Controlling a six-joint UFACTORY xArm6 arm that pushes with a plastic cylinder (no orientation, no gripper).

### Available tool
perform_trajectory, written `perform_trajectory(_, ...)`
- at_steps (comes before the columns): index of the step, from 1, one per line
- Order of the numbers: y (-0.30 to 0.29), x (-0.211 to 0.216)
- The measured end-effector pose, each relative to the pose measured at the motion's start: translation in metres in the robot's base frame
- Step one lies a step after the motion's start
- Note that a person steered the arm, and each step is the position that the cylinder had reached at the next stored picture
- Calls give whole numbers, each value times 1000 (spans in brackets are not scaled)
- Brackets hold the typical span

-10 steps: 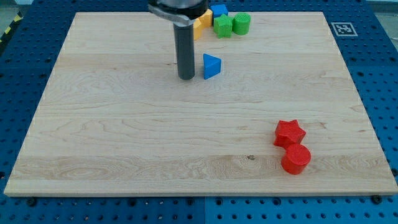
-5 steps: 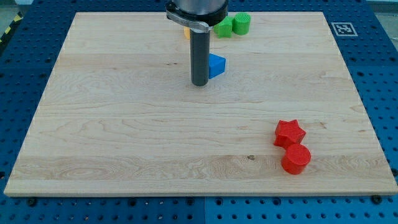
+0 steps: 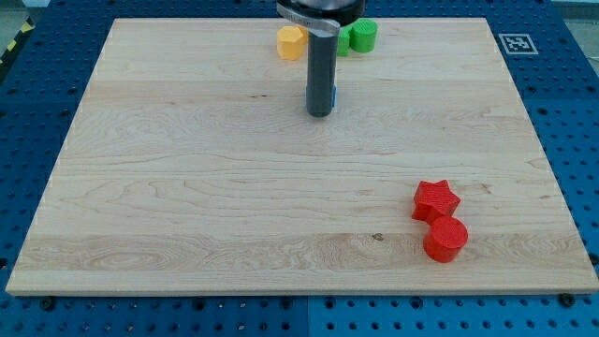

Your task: Push the blue triangle close to the group of blocks

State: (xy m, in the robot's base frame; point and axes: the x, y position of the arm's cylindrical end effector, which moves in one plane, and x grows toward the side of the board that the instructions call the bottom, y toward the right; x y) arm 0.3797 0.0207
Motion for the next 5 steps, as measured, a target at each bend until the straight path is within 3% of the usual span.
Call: perform_trajectory(5, 16, -95)
